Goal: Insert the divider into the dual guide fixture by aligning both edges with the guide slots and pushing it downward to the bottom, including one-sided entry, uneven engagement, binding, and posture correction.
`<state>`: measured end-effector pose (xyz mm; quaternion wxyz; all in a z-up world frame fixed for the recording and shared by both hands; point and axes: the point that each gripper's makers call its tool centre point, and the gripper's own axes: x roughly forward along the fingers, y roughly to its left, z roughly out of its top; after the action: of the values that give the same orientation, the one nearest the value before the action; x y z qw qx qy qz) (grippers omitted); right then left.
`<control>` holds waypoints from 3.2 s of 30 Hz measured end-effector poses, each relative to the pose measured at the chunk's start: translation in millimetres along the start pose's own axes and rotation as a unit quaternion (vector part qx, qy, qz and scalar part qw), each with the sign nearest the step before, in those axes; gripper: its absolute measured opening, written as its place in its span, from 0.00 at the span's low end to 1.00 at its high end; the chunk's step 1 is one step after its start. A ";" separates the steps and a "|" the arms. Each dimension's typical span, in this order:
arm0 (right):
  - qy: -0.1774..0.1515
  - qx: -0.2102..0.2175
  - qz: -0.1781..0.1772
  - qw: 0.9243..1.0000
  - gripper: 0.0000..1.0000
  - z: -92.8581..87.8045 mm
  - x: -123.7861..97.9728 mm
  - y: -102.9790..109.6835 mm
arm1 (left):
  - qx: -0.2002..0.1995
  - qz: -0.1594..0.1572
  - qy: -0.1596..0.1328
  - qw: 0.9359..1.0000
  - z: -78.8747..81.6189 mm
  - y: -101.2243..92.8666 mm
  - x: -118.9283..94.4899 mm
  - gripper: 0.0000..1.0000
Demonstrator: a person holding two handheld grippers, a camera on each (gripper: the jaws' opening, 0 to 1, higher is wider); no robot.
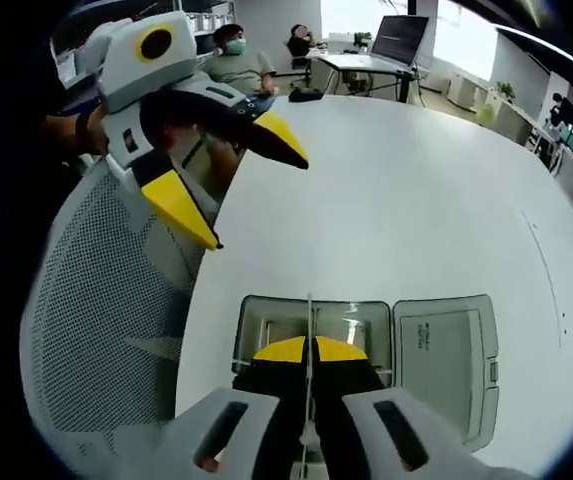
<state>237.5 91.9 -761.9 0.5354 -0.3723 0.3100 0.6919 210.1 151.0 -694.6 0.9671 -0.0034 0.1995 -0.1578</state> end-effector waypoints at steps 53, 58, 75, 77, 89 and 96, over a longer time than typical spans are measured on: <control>-0.028 0.069 -0.028 0.997 0.00 5.8 -15.3 -5.8 | 0.016 -0.036 0.031 0.999 -3.7 -13.1 -3.4 0.47; -0.025 0.056 -0.021 0.998 0.00 7.4 -17.2 -2.8 | 0.014 -0.036 0.032 0.999 -4.7 -13.0 -3.5 0.47; -0.015 0.028 -0.006 0.999 0.00 5.0 -9.9 -1.2 | 0.006 -0.031 0.027 0.999 -3.8 -10.3 -5.2 0.47; -0.014 0.030 -0.006 0.999 0.00 4.2 -8.8 -1.5 | 0.005 -0.031 0.028 0.999 -4.4 -10.1 -5.5 0.47; 0.003 0.027 -0.003 1.000 0.00 -3.6 5.0 -2.2 | 0.003 -0.029 0.028 0.999 -5.1 -8.6 -5.9 0.47; 0.016 0.017 -0.003 1.000 0.00 -6.4 10.5 -3.0 | 0.002 -0.025 0.027 0.999 -5.0 -6.4 -6.9 0.47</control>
<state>240.0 92.7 -774.3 0.5389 -0.3751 0.3292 0.6786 200.2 147.4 -696.1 0.9570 -0.0026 0.2255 -0.1824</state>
